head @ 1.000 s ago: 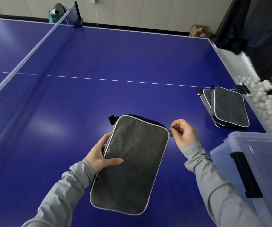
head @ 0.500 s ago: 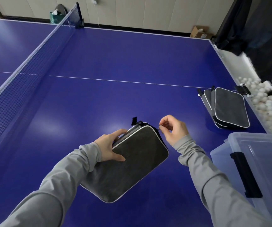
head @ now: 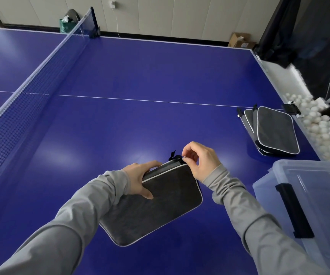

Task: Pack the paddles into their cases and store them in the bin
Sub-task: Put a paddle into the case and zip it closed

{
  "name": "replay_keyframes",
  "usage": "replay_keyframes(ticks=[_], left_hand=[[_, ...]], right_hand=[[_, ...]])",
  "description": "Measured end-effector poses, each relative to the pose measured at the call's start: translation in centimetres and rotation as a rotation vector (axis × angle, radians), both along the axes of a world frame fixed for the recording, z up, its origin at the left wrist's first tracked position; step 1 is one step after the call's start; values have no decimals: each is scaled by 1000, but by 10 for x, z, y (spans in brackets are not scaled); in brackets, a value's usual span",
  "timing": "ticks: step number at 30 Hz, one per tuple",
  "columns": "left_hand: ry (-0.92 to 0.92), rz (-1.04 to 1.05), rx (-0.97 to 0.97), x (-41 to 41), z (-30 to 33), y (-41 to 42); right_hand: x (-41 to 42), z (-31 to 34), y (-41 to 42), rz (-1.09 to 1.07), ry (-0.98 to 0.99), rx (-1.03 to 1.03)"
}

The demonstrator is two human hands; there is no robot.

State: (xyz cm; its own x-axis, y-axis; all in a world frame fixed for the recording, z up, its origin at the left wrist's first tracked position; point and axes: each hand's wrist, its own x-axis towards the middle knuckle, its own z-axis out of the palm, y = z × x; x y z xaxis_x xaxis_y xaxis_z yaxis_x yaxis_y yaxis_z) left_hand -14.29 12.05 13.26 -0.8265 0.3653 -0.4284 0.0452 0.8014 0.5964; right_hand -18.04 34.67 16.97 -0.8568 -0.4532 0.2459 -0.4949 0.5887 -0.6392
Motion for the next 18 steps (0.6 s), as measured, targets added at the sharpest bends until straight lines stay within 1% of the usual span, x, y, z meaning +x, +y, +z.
replay_keyframes(ticks=[2, 5, 7, 9, 13, 15, 16, 18], left_hand=[[-11, 62, 98, 5, -3, 0], [-54, 220, 310, 16, -5, -1], [-74, 347, 444, 24, -9, -5], [-86, 460, 543, 32, -14, -10], [-84, 650, 719, 44, -25, -16], [-81, 726, 782, 51, -29, -20], [-82, 762, 811, 54, -31, -22], [-91, 837, 855, 64, -35, -27]], right_hand=[[-1, -1, 1, -39, -9, -88], [-1, -10, 9, -243, -69, -265], [3, -21, 19, -389, -200, -385], [12, -35, 26, -466, -373, -503], [37, -64, 24, -494, -763, -687], [47, -73, 16, -439, -977, -756], [52, -77, 11, -395, -1051, -757], [59, -82, -1, -307, -1100, -700]])
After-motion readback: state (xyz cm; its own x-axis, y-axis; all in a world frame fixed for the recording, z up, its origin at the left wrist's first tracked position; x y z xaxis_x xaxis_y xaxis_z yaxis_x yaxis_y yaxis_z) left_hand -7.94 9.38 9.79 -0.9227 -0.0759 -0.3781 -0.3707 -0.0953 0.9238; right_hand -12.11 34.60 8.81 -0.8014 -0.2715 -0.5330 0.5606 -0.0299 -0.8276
